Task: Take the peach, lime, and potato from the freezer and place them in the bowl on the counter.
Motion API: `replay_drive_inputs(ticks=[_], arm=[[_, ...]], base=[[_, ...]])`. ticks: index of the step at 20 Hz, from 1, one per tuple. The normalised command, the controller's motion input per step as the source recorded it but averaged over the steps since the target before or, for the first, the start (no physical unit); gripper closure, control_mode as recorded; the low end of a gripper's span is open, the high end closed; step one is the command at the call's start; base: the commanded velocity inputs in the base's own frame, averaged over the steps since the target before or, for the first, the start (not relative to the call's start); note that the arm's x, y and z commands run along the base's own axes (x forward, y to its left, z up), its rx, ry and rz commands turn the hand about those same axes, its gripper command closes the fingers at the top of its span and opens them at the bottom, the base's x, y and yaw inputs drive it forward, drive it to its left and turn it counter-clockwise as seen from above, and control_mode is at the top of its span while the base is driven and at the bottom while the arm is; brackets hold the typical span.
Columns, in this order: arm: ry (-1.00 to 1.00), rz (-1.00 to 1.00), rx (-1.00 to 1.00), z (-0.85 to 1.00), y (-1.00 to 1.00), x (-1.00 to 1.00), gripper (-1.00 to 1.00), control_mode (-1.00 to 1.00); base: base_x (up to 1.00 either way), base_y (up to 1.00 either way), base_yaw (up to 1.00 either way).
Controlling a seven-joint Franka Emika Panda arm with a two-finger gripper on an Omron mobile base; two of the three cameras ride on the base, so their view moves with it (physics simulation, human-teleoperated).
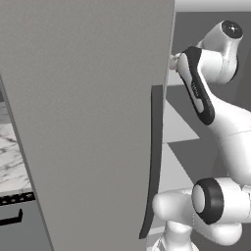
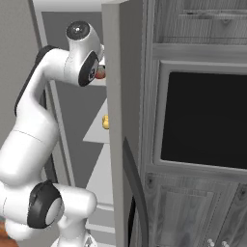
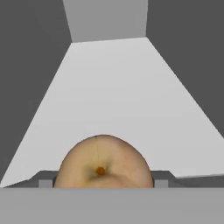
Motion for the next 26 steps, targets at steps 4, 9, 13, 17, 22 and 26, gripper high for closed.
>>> replay_drive_inputs(ticks=[4,9,13,17,22,26], arm=[[0.0,-0.01,0.0,0.0,-0.02,-0.7,1.0,-1.0],[0.0,-0.01,0.0,0.05,-0.01,-0.75,1.0,-1.0],[0.04,-0.02,-0.01,0.14,0.0,-0.79,1.0,-1.0],[0.04,-0.05,-0.03,0.09,0.01,-0.76,1.0,-1.0],[0.03,-0.01,-0.05,0.03,0.37,-0.67,1.0,-1.0],[0.03,0.0,0.0,0.0,0.54,-0.61,1.0,-1.0]], base=[[0.0,0.0,0.0],[0.0,0.0,0.0],[0.0,0.0,0.0],[0.0,0.0,0.0],[0.0,0.0,0.0],[0.0,0.0,0.0]])
